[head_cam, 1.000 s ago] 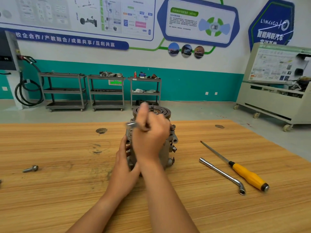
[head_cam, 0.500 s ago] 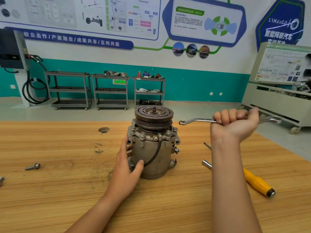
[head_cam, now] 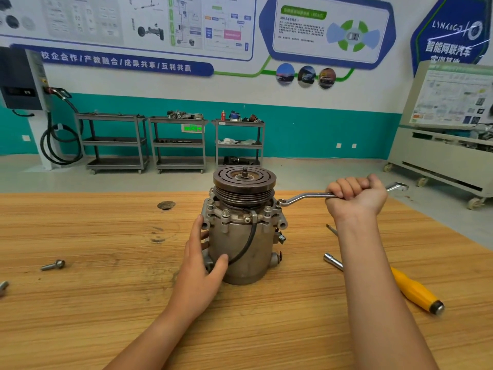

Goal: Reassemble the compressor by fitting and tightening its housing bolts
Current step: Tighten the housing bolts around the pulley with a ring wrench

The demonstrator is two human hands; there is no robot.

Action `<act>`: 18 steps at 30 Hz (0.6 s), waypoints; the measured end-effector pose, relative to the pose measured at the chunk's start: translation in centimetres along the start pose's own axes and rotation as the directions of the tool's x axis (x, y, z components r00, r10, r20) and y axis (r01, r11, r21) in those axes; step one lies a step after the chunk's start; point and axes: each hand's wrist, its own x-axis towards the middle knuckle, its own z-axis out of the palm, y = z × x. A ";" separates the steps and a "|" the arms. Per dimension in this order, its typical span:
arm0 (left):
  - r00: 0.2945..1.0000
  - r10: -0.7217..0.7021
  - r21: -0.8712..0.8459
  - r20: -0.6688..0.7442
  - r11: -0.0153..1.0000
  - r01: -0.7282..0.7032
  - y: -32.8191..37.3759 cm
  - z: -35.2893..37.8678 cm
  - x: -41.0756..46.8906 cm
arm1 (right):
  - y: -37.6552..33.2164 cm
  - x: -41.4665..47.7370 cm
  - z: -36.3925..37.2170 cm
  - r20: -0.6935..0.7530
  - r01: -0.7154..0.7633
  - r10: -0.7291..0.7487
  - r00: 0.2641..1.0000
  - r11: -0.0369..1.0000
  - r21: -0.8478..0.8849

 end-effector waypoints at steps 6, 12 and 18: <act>1.000 0.007 0.013 -0.004 1.000 -0.007 -0.2 0.0 0.0 | 2.7 0.2 -0.5 0.001 0.037 -0.041 0.999 0.900 -0.434; 1.000 0.009 0.021 -0.010 1.000 -0.008 -0.3 0.0 0.1 | -0.2 0.5 -0.9 0.026 -0.017 0.026 0.999 0.960 -0.280; 1.000 0.007 0.024 -0.009 1.000 -0.007 -0.3 0.0 0.0 | -0.6 1.0 1.5 0.154 -0.041 0.067 0.986 0.985 -0.168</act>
